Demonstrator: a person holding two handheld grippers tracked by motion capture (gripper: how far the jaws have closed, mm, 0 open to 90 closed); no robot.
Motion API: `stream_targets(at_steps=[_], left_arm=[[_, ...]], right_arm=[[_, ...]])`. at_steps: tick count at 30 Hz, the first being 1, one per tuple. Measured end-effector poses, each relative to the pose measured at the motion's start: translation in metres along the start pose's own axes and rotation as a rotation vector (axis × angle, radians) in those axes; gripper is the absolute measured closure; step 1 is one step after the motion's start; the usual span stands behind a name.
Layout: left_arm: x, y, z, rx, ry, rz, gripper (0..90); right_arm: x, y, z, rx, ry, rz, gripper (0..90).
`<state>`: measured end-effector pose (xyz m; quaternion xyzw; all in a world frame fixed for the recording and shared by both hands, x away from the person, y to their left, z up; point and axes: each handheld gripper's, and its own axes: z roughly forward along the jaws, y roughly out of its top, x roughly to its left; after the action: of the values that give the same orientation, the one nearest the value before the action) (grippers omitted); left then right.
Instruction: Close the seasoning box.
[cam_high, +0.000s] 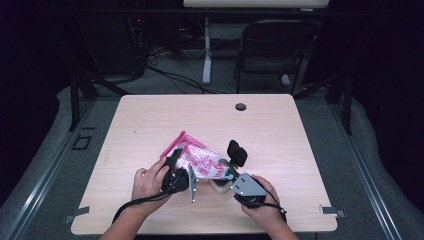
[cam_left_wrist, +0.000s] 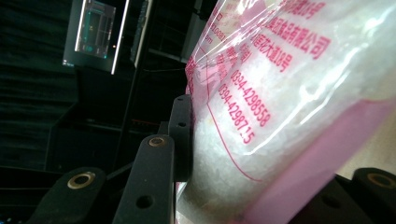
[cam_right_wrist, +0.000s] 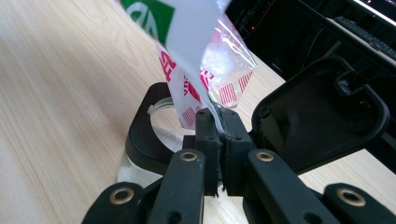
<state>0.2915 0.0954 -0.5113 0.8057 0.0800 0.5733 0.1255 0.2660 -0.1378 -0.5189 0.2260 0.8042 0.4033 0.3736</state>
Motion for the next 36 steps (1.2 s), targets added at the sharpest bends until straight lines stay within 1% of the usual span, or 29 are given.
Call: stream_targets(at_steps=[3,4,9,12,18,21,23,26,27,28,30,31,33,36], left_arm=[[-0.002,-0.002,0.000,0.001,-0.005,-0.003,72.3],[-0.003,-0.002,0.000,0.004,-0.011,-0.012,72.3],[-0.007,-0.004,0.001,0.004,-0.021,-0.027,72.4],[-0.007,-0.005,0.001,0.006,-0.023,-0.021,72.6],[-0.009,-0.005,0.001,0.006,-0.030,-0.035,72.6],[-0.010,-0.006,0.002,0.007,-0.042,-0.050,72.7],[-0.011,-0.006,0.002,0.006,-0.045,-0.053,72.7],[-0.012,-0.008,0.002,0.008,-0.061,-0.080,72.8],[-0.012,-0.009,0.002,0.008,-0.070,-0.095,72.9],[-0.012,-0.009,0.003,0.008,-0.070,-0.097,72.9],[-0.012,-0.010,0.003,0.008,-0.082,-0.116,72.9],[-0.012,-0.010,0.003,0.008,-0.082,-0.116,73.0],[-0.015,-0.011,0.003,0.007,-0.091,-0.134,73.0],[-0.016,-0.013,0.003,0.010,-0.104,-0.148,73.1]], right_arm=[[-0.001,0.001,-0.001,-0.005,-0.004,0.002,88.0],[-0.001,0.001,-0.001,-0.006,-0.005,0.002,88.0],[-0.001,0.002,-0.002,-0.007,-0.005,0.002,88.1],[-0.001,0.003,-0.002,-0.007,-0.005,0.001,88.1],[-0.001,0.004,-0.003,-0.015,-0.009,0.005,88.2],[-0.001,0.004,-0.003,-0.015,-0.011,0.005,88.2],[-0.001,0.004,-0.003,-0.016,-0.011,0.005,88.2],[-0.001,0.004,-0.003,-0.016,-0.011,0.005,88.1],[0.000,0.004,-0.003,-0.015,-0.011,0.003,88.1],[0.000,0.004,-0.003,-0.016,-0.010,0.003,88.0],[0.000,0.004,-0.003,-0.016,-0.009,0.003,87.9],[0.001,0.004,-0.003,-0.016,-0.008,0.003,87.8],[0.001,0.004,-0.003,-0.017,-0.009,0.004,87.6],[0.001,0.004,-0.003,-0.018,-0.008,0.004,87.1]])
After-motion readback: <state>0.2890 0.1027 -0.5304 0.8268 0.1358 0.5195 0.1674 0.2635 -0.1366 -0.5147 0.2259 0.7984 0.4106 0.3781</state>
